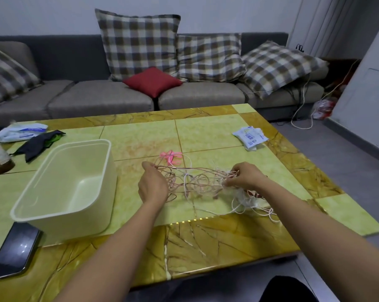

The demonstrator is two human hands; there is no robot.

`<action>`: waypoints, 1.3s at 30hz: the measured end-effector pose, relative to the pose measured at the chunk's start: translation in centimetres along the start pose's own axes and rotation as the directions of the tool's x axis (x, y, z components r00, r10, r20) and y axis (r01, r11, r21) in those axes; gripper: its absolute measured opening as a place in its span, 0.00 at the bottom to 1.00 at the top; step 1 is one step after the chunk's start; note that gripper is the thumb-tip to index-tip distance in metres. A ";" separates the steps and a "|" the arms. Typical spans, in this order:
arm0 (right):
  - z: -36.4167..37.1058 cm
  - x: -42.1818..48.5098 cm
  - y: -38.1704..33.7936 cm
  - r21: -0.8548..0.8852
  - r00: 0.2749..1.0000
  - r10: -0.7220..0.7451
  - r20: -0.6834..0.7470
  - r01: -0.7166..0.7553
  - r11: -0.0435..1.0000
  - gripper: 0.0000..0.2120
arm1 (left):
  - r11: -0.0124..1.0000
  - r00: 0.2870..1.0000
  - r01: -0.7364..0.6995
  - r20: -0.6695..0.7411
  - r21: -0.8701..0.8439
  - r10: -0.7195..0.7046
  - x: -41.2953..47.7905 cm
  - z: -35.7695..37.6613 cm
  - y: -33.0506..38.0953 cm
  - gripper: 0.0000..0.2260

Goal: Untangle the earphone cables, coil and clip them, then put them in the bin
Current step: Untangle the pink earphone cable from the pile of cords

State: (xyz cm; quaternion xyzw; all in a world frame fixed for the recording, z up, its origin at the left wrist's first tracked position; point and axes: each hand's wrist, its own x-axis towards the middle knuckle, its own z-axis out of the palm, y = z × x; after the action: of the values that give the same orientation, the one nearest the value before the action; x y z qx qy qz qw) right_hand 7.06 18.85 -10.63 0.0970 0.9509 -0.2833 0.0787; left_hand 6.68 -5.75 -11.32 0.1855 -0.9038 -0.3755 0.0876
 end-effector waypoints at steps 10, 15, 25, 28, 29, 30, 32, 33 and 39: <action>-1.3 -0.1 3.7 -0.056 0.958 0.276 -0.076 -0.280 0.958 0.12 | 0.991 0.995 0.070 -0.066 -0.115 -0.078 -0.2 -0.8 0.0 0.11; -1.0 0.0 1.7 -0.007 0.927 0.153 -0.342 -0.165 0.986 0.17 | 0.987 0.994 0.094 -0.041 -0.129 -0.100 0.7 -1.2 -0.9 0.08; 7.5 -1.9 -4.8 -0.051 0.943 -0.251 0.219 0.268 0.962 0.25 | 0.979 0.994 0.090 0.043 0.180 -0.100 0.6 -1.8 -3.2 0.26; 8.4 -1.6 -3.9 -0.103 0.967 -0.235 0.101 0.245 0.964 0.11 | 0.961 0.971 -0.241 0.045 0.138 0.237 -0.2 -1.6 -3.9 0.18; 8.4 -1.6 -3.7 -0.052 0.968 -0.246 0.060 0.249 0.967 0.08 | 0.939 0.939 -0.336 0.109 0.073 0.327 -0.6 -1.4 -4.0 0.14; 8.3 -1.5 -3.6 0.008 0.967 -0.252 0.032 0.252 0.968 0.08 | 0.916 0.904 -0.396 0.202 0.058 0.378 -1.0 -1.1 -3.9 0.11; 7.8 -1.6 -3.6 0.106 0.968 -0.252 0.004 0.250 0.962 0.08 | 0.861 0.838 -0.470 0.406 0.198 0.364 -1.8 -0.2 -3.7 0.11; 7.6 -1.7 -3.6 0.147 0.969 -0.246 0.000 0.243 0.959 0.08 | 0.821 0.824 -0.488 0.467 0.296 0.321 -2.2 0.3 -3.8 0.11; 5.0 -1.7 -1.5 0.072 0.973 -0.107 -0.203 0.124 0.990 0.11 | 0.867 0.904 -0.418 0.215 0.273 0.369 -1.4 0.5 -5.4 0.09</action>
State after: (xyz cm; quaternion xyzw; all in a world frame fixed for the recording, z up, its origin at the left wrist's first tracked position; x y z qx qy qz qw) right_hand 8.80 14.62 -13.61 0.0727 0.9451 -0.3163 -0.0372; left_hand 9.26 -8.33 -15.57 -0.0214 -0.9744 -0.2153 0.0613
